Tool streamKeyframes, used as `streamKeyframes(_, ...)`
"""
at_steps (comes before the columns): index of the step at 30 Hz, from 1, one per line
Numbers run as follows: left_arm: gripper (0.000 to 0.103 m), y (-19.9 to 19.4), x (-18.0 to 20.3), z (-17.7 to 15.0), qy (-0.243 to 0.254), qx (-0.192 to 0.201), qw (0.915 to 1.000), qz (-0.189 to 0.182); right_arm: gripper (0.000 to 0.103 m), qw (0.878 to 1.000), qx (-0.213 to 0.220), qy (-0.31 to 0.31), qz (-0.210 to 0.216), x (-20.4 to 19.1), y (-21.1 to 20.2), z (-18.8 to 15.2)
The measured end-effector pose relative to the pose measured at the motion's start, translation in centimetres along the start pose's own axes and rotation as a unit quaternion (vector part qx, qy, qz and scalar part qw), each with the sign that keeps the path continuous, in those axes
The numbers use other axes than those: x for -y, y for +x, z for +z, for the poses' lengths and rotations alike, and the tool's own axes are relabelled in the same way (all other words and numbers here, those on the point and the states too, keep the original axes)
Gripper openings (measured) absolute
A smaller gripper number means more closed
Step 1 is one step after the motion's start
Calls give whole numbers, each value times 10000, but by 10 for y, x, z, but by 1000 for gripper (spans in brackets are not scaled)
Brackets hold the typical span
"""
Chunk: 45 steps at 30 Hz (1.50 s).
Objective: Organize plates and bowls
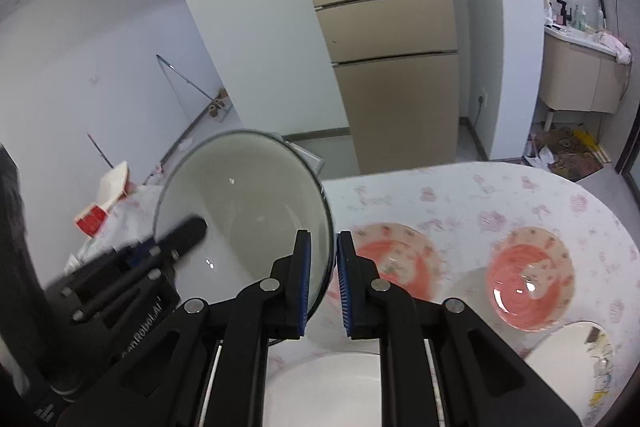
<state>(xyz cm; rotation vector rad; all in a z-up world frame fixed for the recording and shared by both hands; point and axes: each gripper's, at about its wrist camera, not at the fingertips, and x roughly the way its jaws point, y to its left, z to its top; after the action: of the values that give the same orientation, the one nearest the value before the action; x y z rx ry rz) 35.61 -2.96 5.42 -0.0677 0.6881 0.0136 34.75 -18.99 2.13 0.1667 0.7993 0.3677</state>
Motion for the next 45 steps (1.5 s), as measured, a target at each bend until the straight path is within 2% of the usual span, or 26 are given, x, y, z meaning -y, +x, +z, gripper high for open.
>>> streamKeyframes(3, 9, 16, 15, 6, 78, -250, 9997, 35, 13, 9992, -154, 362, 104, 26, 9, 3)
streamKeyframes(6, 9, 33, 26, 23, 88, -599, 9980, -181, 13, 9988, -118, 480, -35, 40, 14, 7)
streamKeyframes(9, 10, 41, 42, 32, 194, -757, 9965, -292, 13, 9962, -159, 852, 99, 65, 19, 8)
streamKeyframes(12, 10, 50, 49, 24, 205, -805, 9958, -392, 13, 9942, -146, 1055, 147, 79, 20, 7)
streamKeyframes(16, 10, 80, 37, 5, -98, -1150, 9904, -765, 13, 9948, -182, 999, 22, 82, 26, 7)
streamKeyframes(18, 10, 94, 30, -1, -139, -1286, 9882, -820, 13, 9953, -227, 934, -82, 82, 33, 7)
streamKeyframes(20, 10, 102, 27, -6, -177, -1332, 9878, -784, 13, 9952, -339, 919, -70, 82, 42, 4)
streamKeyframes(23, 10, 106, 27, -10, -131, -1296, 9888, -730, 13, 9953, -476, 787, -300, 80, 58, -2)
streamKeyframes(27, 10, 110, 36, -18, 215, -1252, 9911, -388, 13, 9944, -592, 744, -457, 80, 71, -8)
streamKeyframes(35, 10, 127, 32, -25, 59, -1327, 9890, -654, 13, 9937, -666, 697, -577, 87, 78, -9)
streamKeyframes(39, 10, 126, 42, -28, 264, -1210, 9906, -577, 13, 9929, -697, 756, -597, 92, 78, -9)
streamKeyframes(45, 10, 134, 38, -29, 210, -1340, 9887, -635, 13, 9918, -812, 856, -499, 95, 81, -10)
